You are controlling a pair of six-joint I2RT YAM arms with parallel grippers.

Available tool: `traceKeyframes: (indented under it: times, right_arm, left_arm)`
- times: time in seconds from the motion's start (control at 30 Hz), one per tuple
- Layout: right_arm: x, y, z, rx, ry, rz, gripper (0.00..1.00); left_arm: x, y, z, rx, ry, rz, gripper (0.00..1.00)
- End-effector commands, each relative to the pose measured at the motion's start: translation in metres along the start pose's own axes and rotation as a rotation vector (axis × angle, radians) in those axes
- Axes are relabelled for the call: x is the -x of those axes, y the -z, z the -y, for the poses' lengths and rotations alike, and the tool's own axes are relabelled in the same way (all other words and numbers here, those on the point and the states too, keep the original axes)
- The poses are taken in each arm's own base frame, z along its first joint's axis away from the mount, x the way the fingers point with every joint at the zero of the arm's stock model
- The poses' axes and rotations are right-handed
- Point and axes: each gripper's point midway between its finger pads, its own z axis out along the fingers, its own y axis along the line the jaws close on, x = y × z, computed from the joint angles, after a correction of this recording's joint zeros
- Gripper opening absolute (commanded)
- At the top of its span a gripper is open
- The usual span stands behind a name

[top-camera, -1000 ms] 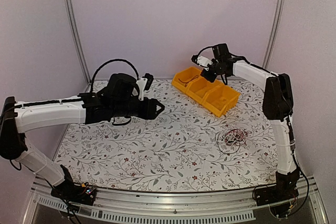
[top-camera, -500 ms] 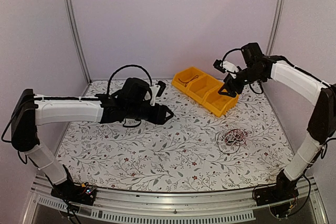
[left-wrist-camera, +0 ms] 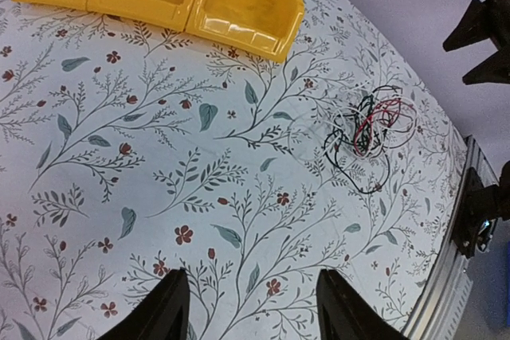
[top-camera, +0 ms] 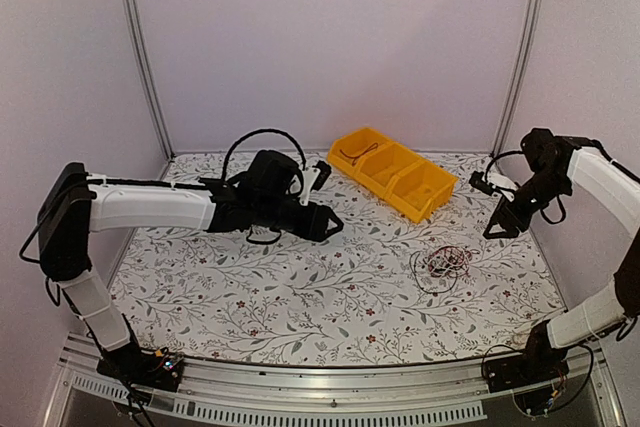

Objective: Untangle the cables

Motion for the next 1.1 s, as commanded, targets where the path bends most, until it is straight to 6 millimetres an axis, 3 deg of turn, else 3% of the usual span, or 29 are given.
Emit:
traceKeyframes:
  times: [0.0, 0.23, 0.37, 0.73, 0.8, 0.9, 1.0, 1.07]
  right_arm:
    - [-0.032, -0.012, -0.009, 0.035, 0.101, -0.077, 0.53]
    - [-0.049, -0.047, 0.022, -0.013, 0.186, -0.168, 0.5]
    - [-0.047, -0.059, 0.037, -0.04, 0.195, -0.176, 0.51]
    - [-0.041, -0.092, 0.047, 0.026, 0.234, -0.15, 0.48]
    - [-0.038, -0.097, 0.046, 0.058, 0.229, -0.132, 0.42]
    - [-0.034, -0.099, 0.044, 0.1, 0.203, -0.135, 0.17]
    - [-0.025, -0.079, 0.036, 0.111, 0.205, -0.119, 0.02]
    - [-0.018, -0.051, 0.029, 0.084, 0.238, -0.101, 0.0]
  left_arm:
    - [0.011, -0.003, 0.018, -0.06, -0.038, 0.017, 0.57]
    - [0.013, 0.0, 0.023, -0.074, -0.044, 0.01, 0.57]
    - [0.012, 0.005, 0.02, -0.058, -0.039, 0.009, 0.57]
    - [0.015, 0.007, 0.022, -0.053, -0.006, 0.024, 0.57]
    - [0.018, 0.006, 0.024, -0.058, -0.009, 0.029, 0.57]
    - [0.024, 0.006, 0.027, -0.062, -0.016, 0.034, 0.57]
    - [0.028, 0.007, 0.029, -0.063, -0.029, 0.049, 0.57]
    - [0.031, 0.005, 0.03, -0.067, -0.038, 0.058, 0.57]
